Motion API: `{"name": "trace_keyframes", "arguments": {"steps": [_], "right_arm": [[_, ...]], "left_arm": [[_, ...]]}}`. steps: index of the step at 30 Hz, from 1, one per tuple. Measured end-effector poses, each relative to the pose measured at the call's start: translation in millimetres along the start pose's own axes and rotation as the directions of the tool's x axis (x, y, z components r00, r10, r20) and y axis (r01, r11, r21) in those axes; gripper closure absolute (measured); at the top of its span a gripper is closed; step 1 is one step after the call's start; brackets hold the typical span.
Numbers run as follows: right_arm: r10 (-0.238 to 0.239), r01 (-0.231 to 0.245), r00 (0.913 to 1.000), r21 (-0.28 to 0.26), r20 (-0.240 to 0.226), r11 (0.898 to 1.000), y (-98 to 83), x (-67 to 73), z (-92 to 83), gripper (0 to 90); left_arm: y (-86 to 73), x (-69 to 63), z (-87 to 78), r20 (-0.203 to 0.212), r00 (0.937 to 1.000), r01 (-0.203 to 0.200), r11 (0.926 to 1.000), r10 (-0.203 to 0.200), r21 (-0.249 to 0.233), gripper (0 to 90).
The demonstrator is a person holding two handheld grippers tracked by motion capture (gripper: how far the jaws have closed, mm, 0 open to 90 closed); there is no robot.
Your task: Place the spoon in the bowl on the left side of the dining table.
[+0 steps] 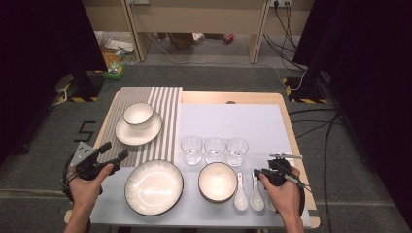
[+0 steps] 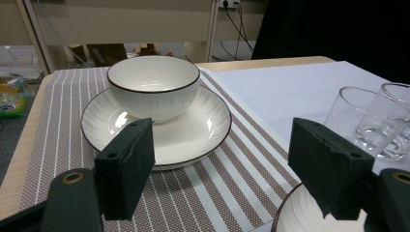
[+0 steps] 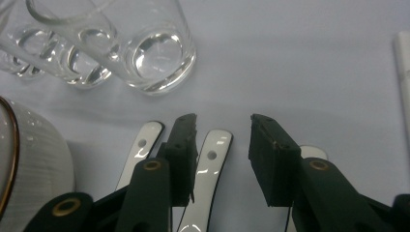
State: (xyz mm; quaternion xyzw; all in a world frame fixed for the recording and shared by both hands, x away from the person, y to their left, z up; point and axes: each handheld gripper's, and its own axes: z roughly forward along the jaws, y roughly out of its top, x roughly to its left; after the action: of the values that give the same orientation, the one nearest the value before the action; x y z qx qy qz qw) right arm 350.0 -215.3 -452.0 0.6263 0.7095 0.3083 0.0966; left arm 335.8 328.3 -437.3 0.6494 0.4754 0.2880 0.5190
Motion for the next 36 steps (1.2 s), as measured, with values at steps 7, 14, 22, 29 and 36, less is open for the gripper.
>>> {"name": "trace_keyframes", "arguments": {"steps": [7, 14, 22, 29, 36], "right_arm": [[0.025, -0.024, 0.9996, 0.069, -0.015, 0.997, -2.5, -0.3, 6.4, 68.8], [0.037, -0.035, 0.9990, 0.100, -0.025, 0.994, -2.6, -0.4, 6.0, 74.3], [0.065, -0.059, 0.9970, 0.122, -0.043, 0.991, -2.7, 0.3, 5.7, 76.3], [0.082, -0.075, 0.9957, 0.137, -0.044, 0.988, -2.8, 1.9, 4.9, 78.6], [0.097, -0.082, 0.9923, 0.177, -0.077, 0.981, -3.9, 4.3, 12.6, 77.0]], "left_arm": [[0.4, 0.2, -1.3, 0.003, 1.0000, 0.002, 1.0000, -0.002, 0.001, 24.0], [-0.2, 0.1, -0.7, 0.002, 1.0000, 0.002, 1.0000, -0.002, 0.004, 24.1], [-0.8, 0.7, -0.5, 0.000, 1.0000, 0.005, 1.0000, -0.005, 0.005, 24.3], [-1.7, 1.1, 0.2, 0.002, 1.0000, 0.007, 1.0000, -0.007, 0.005, 24.3], [-1.6, 0.3, -0.4, 0.003, 1.0000, 0.007, 1.0000, -0.007, 0.004, 24.4]]}}
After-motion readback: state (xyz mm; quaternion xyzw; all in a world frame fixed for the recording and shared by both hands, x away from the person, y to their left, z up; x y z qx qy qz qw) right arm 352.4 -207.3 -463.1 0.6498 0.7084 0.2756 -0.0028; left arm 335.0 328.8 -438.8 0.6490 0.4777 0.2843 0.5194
